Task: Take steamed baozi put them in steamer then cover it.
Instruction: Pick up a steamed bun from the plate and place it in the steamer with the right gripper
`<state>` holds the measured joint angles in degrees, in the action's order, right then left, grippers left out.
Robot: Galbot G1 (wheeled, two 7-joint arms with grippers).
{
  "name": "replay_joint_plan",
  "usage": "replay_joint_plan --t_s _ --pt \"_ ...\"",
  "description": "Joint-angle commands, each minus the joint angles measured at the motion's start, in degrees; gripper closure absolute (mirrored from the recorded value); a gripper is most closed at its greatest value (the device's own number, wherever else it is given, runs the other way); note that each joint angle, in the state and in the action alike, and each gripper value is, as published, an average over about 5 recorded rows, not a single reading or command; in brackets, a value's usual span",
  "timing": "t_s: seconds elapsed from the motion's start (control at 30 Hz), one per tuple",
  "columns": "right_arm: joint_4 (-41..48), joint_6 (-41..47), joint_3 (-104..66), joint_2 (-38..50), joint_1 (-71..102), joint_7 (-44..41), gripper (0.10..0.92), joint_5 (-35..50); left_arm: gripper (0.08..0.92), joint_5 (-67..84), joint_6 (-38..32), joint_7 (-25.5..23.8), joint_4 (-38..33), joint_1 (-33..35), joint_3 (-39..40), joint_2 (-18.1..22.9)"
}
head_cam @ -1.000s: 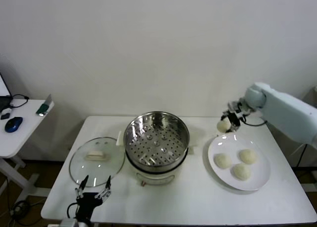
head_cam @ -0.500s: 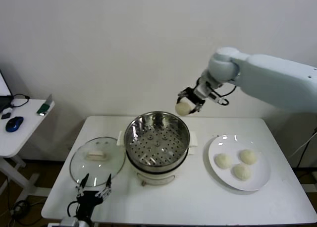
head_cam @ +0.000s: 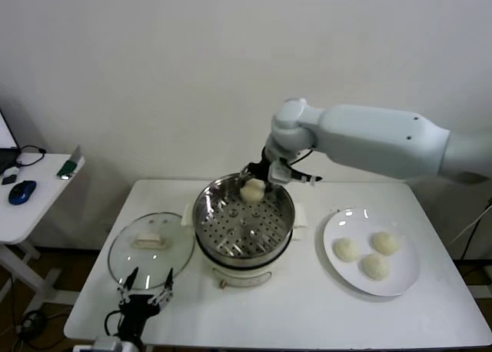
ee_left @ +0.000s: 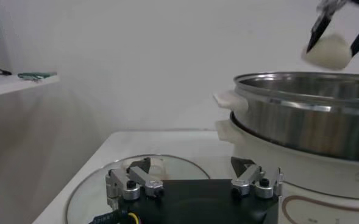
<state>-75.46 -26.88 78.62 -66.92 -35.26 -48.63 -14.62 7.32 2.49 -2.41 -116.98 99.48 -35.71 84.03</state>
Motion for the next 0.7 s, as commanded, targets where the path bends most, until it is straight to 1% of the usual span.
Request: replay_joint_plan --t_s 0.03,0.5,0.6,0.7 --pt "6.5 -2.9 -0.9 -3.6 7.1 1.9 0.353 -6.7 0.177 0.0 0.1 0.0 0.4 -0.2 0.0 0.0" --pt "17.5 -5.6 -4.5 -7.9 10.8 3.7 0.348 -10.5 0.177 -0.2 0.0 0.0 1.4 -1.0 0.1 -0.2" --pt "18.5 -6.1 -4.8 -8.5 10.9 4.0 0.313 -10.0 0.177 -0.3 0.0 0.0 1.4 -0.9 0.2 -0.2" --pt "18.5 -6.6 -4.8 -8.8 10.7 4.2 0.246 -8.6 0.177 -0.4 -0.1 0.0 1.3 -0.8 0.2 -0.2"
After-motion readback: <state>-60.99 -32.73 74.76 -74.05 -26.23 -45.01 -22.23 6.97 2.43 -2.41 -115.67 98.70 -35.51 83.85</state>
